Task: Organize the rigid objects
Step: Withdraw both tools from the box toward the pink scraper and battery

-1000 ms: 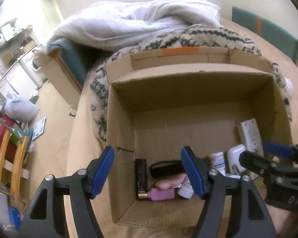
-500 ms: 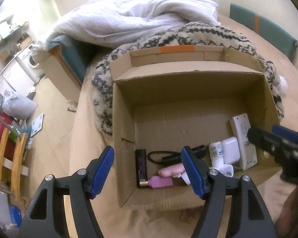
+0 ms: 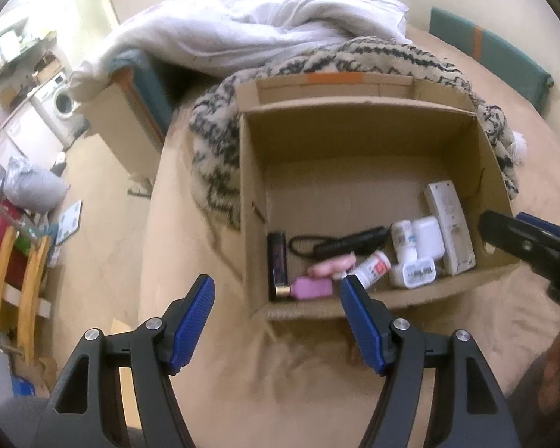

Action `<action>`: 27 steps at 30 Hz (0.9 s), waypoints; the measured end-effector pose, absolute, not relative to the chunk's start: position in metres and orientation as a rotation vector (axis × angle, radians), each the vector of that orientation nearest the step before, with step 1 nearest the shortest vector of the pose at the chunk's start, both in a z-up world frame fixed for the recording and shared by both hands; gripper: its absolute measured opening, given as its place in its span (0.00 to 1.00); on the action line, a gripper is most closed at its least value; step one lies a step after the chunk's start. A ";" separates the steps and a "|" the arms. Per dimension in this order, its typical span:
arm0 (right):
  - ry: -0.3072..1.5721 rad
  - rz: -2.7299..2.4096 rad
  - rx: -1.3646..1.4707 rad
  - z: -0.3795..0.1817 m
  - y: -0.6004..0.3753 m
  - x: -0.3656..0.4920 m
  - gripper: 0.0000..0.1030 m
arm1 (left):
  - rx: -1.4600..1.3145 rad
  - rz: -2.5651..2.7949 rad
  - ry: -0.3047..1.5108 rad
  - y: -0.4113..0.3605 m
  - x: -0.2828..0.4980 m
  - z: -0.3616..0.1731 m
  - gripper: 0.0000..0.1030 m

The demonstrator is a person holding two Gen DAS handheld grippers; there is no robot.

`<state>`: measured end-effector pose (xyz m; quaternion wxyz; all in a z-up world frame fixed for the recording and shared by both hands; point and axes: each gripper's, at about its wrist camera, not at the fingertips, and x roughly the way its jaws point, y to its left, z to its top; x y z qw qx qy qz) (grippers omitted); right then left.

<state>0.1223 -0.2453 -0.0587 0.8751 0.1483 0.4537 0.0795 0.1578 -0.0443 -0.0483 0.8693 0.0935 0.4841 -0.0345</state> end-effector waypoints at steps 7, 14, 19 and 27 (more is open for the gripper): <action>1.026 0.196 0.331 -0.072 -0.239 0.095 1.00 | 0.158 -0.058 1.044 -0.031 0.148 -0.054 0.65; 1.189 0.203 0.413 -0.112 -0.230 0.094 1.00 | 0.099 0.046 1.116 -0.009 0.153 -0.070 0.65; 1.305 0.180 0.391 -0.143 -0.211 0.107 1.00 | 0.067 0.092 1.137 0.002 0.157 -0.073 0.65; 1.434 0.080 0.253 -0.182 -0.160 0.138 1.00 | 0.035 0.096 1.139 0.006 0.157 -0.067 0.65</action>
